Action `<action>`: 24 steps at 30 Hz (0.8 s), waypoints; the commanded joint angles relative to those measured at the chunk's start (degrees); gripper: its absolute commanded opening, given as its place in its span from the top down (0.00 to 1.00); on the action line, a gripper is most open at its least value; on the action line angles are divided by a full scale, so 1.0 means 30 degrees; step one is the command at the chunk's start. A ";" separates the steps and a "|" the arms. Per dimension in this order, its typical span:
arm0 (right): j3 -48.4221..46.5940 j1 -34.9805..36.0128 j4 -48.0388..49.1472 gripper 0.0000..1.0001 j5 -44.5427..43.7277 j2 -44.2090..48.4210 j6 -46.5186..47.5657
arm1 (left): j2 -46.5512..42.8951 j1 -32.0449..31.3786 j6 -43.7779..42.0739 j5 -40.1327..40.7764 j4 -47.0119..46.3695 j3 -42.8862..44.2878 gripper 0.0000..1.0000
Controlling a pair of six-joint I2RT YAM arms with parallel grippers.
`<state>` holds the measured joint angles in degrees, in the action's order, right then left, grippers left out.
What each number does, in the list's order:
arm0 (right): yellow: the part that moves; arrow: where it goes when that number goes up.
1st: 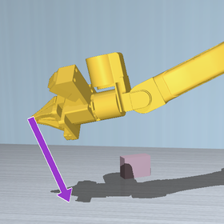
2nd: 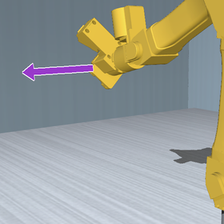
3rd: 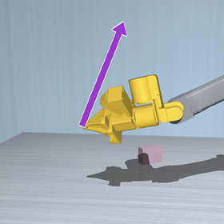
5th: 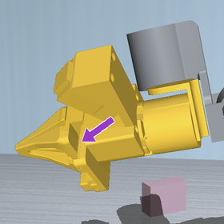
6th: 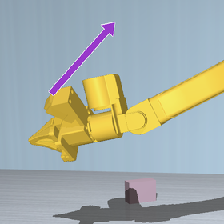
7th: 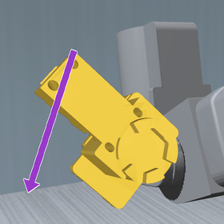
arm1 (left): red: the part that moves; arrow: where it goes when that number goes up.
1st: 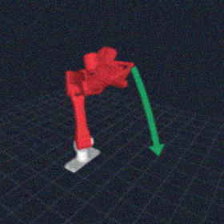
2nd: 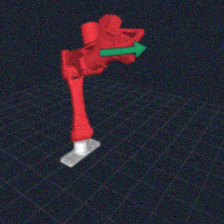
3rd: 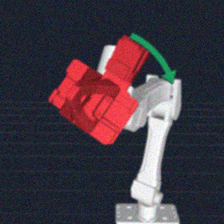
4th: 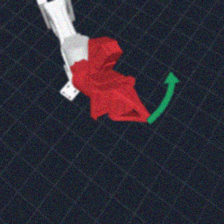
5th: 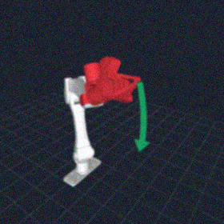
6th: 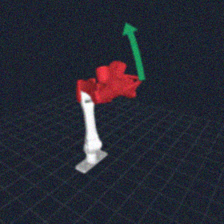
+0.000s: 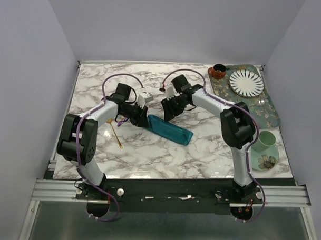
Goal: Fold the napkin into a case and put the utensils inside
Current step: Pick up the smaller rectangle-folded napkin from the center of the board.
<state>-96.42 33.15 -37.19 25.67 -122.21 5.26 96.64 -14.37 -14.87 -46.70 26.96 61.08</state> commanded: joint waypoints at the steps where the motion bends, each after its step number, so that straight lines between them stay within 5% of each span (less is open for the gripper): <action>1: -0.0701 -0.0121 -0.0201 0.51 0.0818 -0.0773 -0.0726 | -0.0807 0.0015 -0.5705 0.0359 0.1036 -0.0056 0.83; 11: -0.0379 -0.1380 0.0355 0.69 0.3688 -0.1567 -0.2689 | 0.0070 -0.1184 -0.6820 0.2087 -0.0813 0.0060 0.94; 24: -0.0584 -0.1381 -0.0054 0.77 0.3718 -0.3060 -0.2894 | 0.2294 -0.3822 -0.7464 0.4842 -0.0727 0.1375 0.97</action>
<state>-96.64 28.71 -36.82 35.77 -128.66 -3.03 100.22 -24.23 -35.20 -36.67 24.18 61.80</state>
